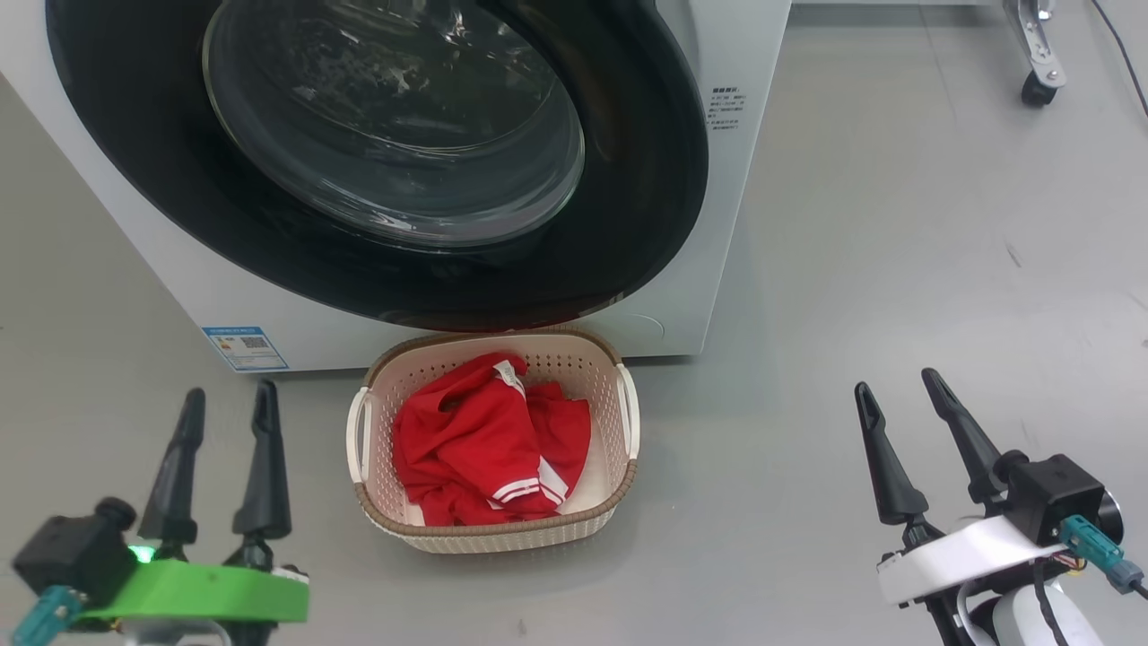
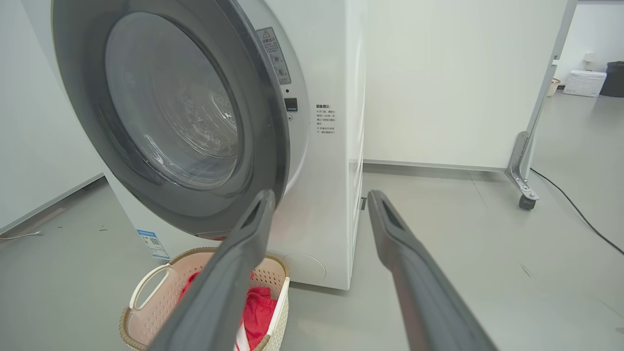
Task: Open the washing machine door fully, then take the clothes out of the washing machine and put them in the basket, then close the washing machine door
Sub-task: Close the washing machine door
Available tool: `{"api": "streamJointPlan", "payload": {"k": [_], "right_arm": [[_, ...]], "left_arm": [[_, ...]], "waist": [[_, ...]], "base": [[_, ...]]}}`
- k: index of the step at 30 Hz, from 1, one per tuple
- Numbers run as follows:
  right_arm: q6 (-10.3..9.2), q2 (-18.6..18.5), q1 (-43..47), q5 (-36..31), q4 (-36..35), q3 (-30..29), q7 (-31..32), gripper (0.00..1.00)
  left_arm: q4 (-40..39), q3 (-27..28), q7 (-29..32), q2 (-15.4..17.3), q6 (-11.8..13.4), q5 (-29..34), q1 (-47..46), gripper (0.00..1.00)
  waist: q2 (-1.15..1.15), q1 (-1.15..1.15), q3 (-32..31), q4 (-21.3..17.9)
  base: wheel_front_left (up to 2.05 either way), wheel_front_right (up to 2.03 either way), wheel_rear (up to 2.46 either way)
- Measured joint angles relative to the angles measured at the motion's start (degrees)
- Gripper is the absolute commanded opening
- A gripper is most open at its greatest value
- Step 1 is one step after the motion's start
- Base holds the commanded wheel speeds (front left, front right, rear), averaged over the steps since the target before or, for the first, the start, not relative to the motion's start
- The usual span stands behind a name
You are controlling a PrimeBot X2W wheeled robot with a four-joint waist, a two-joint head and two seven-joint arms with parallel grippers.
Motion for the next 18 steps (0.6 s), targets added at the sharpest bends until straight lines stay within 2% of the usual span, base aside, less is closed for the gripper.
{"api": "streamJointPlan", "payload": {"k": [12,18], "right_arm": [[-0.09,0.87,2.89,-0.55,0.25,-0.01,0.0,1.0],[-0.64,1.18,3.74,-0.79,0.27,-0.03,0.0,1.0]], "left_arm": [[2.33,-3.08,-0.12,0.12,6.05,9.33,3.93,1.0],[2.7,-4.8,-0.35,-0.09,7.72,12.58,4.58,1.0]], "waist": [[0.0,0.0,-1.94,-0.09],[0.0,0.0,-2.31,-0.11]], "base": [[0.0,0.0,0.0],[0.0,0.0,0.0]]}}
